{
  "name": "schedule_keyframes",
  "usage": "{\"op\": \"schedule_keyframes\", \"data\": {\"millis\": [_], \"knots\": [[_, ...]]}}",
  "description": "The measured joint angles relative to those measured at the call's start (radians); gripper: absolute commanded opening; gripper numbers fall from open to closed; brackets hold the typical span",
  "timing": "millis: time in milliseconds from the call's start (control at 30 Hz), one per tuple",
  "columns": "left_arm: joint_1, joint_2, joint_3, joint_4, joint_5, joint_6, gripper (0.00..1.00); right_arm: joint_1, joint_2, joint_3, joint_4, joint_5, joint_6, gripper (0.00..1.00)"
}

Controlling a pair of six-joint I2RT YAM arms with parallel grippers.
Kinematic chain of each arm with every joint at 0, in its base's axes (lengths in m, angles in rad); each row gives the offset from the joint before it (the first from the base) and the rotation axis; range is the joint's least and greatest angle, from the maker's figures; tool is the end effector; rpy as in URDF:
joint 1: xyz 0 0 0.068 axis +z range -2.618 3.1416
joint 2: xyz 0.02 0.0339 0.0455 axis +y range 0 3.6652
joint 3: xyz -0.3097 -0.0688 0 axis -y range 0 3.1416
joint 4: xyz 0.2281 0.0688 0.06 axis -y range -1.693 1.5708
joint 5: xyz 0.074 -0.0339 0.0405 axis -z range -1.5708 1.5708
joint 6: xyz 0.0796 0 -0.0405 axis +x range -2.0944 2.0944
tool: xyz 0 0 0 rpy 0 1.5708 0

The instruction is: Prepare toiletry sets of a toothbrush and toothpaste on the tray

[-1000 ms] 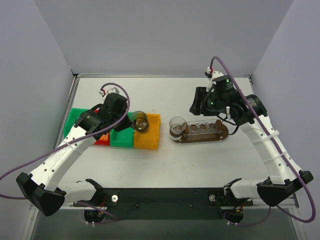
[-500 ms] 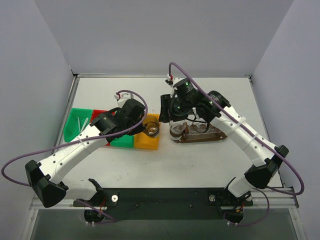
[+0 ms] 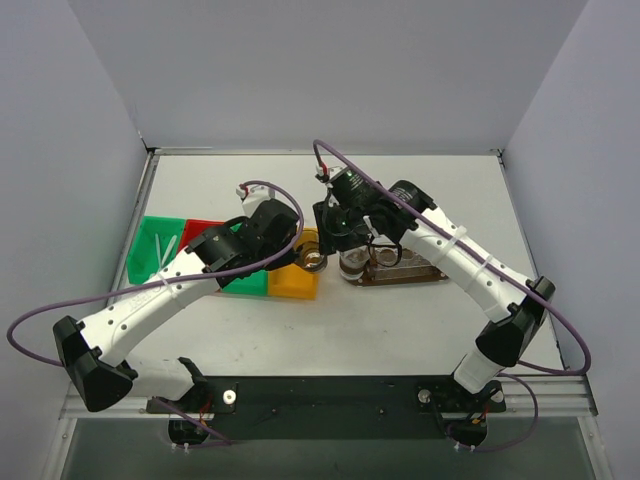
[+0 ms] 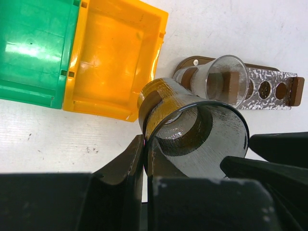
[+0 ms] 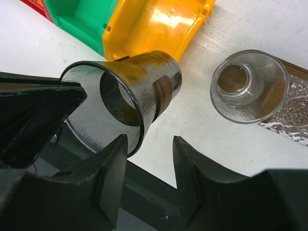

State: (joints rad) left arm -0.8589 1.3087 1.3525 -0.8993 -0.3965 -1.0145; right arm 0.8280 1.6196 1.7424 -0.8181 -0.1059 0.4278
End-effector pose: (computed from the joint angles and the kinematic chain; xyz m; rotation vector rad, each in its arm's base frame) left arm 0.1942 -0.1781 0.3713 -0.3626 2.3556 -0.4327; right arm 0.2452 0.2795 0.4122 -0.5318 2.3244 0.7576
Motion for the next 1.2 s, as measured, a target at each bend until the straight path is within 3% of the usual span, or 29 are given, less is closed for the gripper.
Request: {"op": "schedule_keyframes", "data": {"millis": [333,500,733,833,867,1033,1200], "knots": [[-0.034,0.023,0.008,0.02,-0.001,-0.004,0.0,0.023,0.064,0.019,-0.028,0.061,-0.056,0.26],[-0.045,0.031,0.009,0.027,0.002,-0.005,0.0,0.024,0.082,0.019,-0.04,0.079,-0.073,0.0],[-0.057,0.031,0.013,0.046,0.001,-0.01,0.01,0.024,0.082,0.025,-0.055,0.118,-0.069,0.0],[-0.058,0.03,0.013,0.051,0.001,-0.01,0.21,0.024,0.082,0.027,-0.057,0.121,-0.07,0.0],[-0.059,0.029,0.011,0.052,0.0,-0.009,0.34,0.024,0.082,0.027,-0.057,0.121,-0.07,0.0],[-0.078,-0.034,-0.038,0.139,-0.012,0.001,0.7,0.018,0.077,0.027,-0.057,0.09,-0.078,0.0],[-0.106,-0.153,-0.113,0.262,-0.05,0.012,0.84,0.016,0.028,0.027,-0.051,0.07,-0.086,0.0]]}}
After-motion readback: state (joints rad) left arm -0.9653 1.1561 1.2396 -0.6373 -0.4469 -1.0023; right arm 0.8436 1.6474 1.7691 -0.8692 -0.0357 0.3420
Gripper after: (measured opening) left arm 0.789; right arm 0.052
